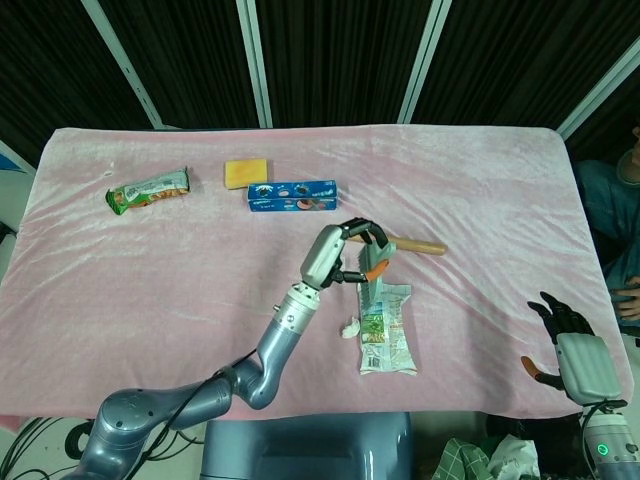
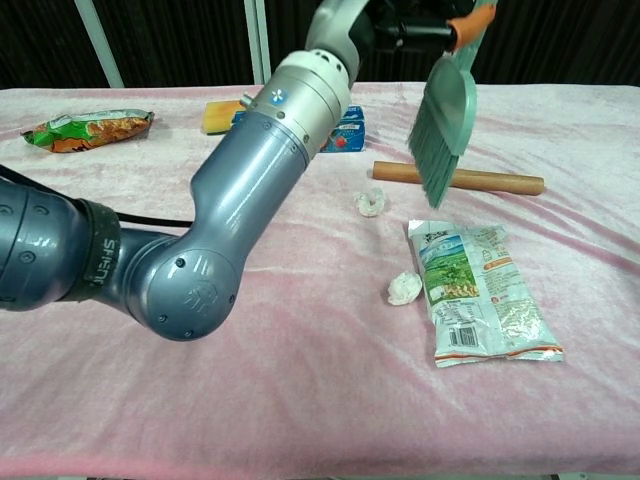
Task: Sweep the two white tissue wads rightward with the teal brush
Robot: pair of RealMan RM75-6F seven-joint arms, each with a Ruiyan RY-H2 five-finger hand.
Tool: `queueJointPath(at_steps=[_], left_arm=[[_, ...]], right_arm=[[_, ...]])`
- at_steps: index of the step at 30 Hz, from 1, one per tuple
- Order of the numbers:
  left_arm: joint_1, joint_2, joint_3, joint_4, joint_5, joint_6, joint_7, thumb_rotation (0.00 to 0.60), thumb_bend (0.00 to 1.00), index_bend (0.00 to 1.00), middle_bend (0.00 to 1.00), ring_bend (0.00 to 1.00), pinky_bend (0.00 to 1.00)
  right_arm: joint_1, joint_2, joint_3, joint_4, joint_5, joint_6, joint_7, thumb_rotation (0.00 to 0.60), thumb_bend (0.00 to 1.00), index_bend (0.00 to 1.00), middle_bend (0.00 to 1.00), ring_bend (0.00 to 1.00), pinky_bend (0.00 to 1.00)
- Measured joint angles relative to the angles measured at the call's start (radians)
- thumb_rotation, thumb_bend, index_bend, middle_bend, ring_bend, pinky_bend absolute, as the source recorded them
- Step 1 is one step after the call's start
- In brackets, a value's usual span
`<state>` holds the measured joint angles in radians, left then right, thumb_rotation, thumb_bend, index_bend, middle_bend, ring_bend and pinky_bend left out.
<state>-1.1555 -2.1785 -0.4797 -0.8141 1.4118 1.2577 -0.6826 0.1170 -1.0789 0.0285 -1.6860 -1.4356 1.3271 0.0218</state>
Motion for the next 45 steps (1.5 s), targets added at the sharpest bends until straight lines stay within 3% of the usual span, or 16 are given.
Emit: queueJointPath(at_steps=[5, 9, 19, 26, 31, 45], left_arm=[[0.008, 0.046, 0.021, 0.024, 0.043, 0.035, -0.004, 0.600, 0.44, 0.74, 0.75, 0.40, 0.46], [0.036, 0.123, 0.075, 0.004, 0.061, 0.001, 0.067, 0.600, 0.44, 0.74, 0.76, 0.40, 0.46], [0.176, 0.440, 0.214, -0.252, 0.049, -0.137, 0.305, 0.600, 0.44, 0.73, 0.75, 0.40, 0.46], [0.245, 0.628, 0.281, -0.381, -0.008, -0.276, 0.364, 0.600, 0.44, 0.73, 0.75, 0.40, 0.46], [0.264, 0.648, 0.340, -0.348, -0.012, -0.334, 0.414, 0.600, 0.44, 0.73, 0.74, 0.40, 0.46], [0.223, 0.520, 0.390, -0.138, 0.008, -0.472, 0.429, 0.600, 0.44, 0.72, 0.74, 0.39, 0.45]], right_arm=[[0.000, 0.000, 0.002, -0.002, 0.007, -0.001, -0.003, 0.600, 0.18, 0.18, 0.06, 0.10, 0.15], [0.000, 0.000, 0.003, -0.002, 0.009, -0.001, -0.005, 0.600, 0.18, 0.18, 0.06, 0.10, 0.15], [-0.001, 0.000, 0.003, -0.004, 0.009, 0.002, -0.009, 0.600, 0.18, 0.18, 0.06, 0.10, 0.15], [-0.002, 0.000, 0.003, -0.006, 0.010, 0.003, -0.012, 0.600, 0.18, 0.18, 0.06, 0.10, 0.15], [-0.002, 0.000, 0.003, -0.006, 0.011, 0.002, -0.011, 0.600, 0.18, 0.18, 0.06, 0.10, 0.15], [0.000, 0.004, 0.003, -0.006, 0.012, -0.004, -0.002, 0.600, 0.19, 0.18, 0.06, 0.10, 0.15]])
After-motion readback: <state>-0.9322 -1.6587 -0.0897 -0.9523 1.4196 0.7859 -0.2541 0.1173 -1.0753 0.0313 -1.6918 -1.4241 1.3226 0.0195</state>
